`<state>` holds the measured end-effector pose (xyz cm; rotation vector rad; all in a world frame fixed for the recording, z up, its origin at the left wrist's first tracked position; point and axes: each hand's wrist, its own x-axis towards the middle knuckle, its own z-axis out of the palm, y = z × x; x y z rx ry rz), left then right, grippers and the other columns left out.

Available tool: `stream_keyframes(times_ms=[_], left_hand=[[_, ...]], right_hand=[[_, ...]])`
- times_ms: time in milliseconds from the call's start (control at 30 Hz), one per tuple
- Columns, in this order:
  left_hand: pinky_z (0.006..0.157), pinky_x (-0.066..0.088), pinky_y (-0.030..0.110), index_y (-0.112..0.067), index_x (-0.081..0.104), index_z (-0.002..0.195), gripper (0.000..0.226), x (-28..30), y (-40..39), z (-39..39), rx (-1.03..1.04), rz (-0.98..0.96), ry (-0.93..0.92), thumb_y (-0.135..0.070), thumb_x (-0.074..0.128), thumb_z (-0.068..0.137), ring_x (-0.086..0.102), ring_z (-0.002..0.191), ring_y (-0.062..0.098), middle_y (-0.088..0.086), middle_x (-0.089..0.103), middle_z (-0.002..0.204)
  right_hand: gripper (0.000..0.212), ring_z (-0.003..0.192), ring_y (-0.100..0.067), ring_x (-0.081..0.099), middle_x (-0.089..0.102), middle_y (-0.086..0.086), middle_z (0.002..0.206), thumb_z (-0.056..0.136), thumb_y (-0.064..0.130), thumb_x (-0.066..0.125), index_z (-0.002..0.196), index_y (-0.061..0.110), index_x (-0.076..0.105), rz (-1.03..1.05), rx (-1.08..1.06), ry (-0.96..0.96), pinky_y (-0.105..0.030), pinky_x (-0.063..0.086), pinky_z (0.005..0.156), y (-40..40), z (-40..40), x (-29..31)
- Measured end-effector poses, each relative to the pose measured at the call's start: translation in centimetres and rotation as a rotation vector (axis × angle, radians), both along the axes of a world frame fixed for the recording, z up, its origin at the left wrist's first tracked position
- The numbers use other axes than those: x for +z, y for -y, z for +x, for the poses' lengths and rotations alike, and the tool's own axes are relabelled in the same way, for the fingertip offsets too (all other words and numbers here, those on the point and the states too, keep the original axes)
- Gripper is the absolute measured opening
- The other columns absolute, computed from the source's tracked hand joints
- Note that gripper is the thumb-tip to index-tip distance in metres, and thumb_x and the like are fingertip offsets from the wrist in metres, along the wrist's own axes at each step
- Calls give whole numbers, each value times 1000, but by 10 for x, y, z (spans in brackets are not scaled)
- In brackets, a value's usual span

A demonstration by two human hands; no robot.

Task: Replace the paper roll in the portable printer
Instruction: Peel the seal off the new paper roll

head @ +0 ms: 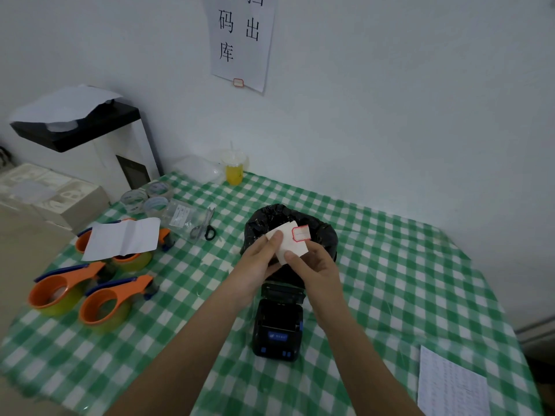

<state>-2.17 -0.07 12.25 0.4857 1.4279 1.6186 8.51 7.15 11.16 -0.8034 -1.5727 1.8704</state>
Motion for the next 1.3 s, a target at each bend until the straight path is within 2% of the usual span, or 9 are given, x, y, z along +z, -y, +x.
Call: stream_keyframes(times_ms=[100,167,367,567,700,800,900,1000,1300], left_hand=[[92,50,28,-18,59,120,36,4,1,-4,16,30,-20,-37,48,91,64,103,13,2,68,112],[94,51,32,-17,60,118,35,5,3,-6,8,29,-20,-36,50,90,64,106,17,5,68,115],[89,54,35,-19,58,105,22,12,0,-2,-48,31,13,-28,40,96,63,98,17,5,65,105],[68,60,25,-13,58,104,28,18,-3,0,-31,42,-38,-28,35,97,64,82,16,6,65,92],[69,59,26,-8,61,105,34,21,-3,-1,-53,50,2,-34,41,94,65,86,18,10,67,96],[75,58,28,-9,62,109,39,21,-3,-2,-83,48,-8,-39,45,92,64,94,21,14,65,105],[74,56,29,-12,62,106,35,24,-2,-2,-136,39,-12,-40,44,92,63,86,17,12,63,99],[69,56,28,-11,60,100,37,27,0,-5,-192,-2,-15,-43,45,91,63,76,16,8,64,86],[66,54,29,-14,64,84,41,31,-2,-8,-251,-39,-30,-50,46,88,62,67,14,1,66,72]], right_hand=[[25,99,-14,63,66,-2,109,81,22,71,105,24,63,142,21,72,-26,53,82,-1,3,4],[21,99,-17,63,65,-2,110,83,25,69,103,25,64,130,2,60,-27,54,81,-5,6,11],[21,78,-18,65,68,-8,84,82,7,69,100,16,65,250,-66,-39,-28,57,71,-9,10,24],[20,71,-11,62,64,8,77,84,8,66,95,25,65,432,-87,32,-26,56,68,2,12,28],[16,86,-11,61,64,6,92,84,15,67,96,26,63,645,-131,104,-30,54,77,3,11,32],[11,95,-4,56,62,14,96,83,27,67,94,25,66,834,-159,94,-19,46,84,-1,7,36],[17,93,-3,48,62,7,94,81,31,64,90,20,72,1088,-181,130,-10,36,85,-8,4,39],[21,92,-6,46,63,2,90,81,34,60,88,19,72,1217,-122,200,-14,35,81,-15,3,45],[25,91,-9,44,60,0,94,85,34,51,90,16,67,1206,-48,261,-25,41,78,-15,5,44]])
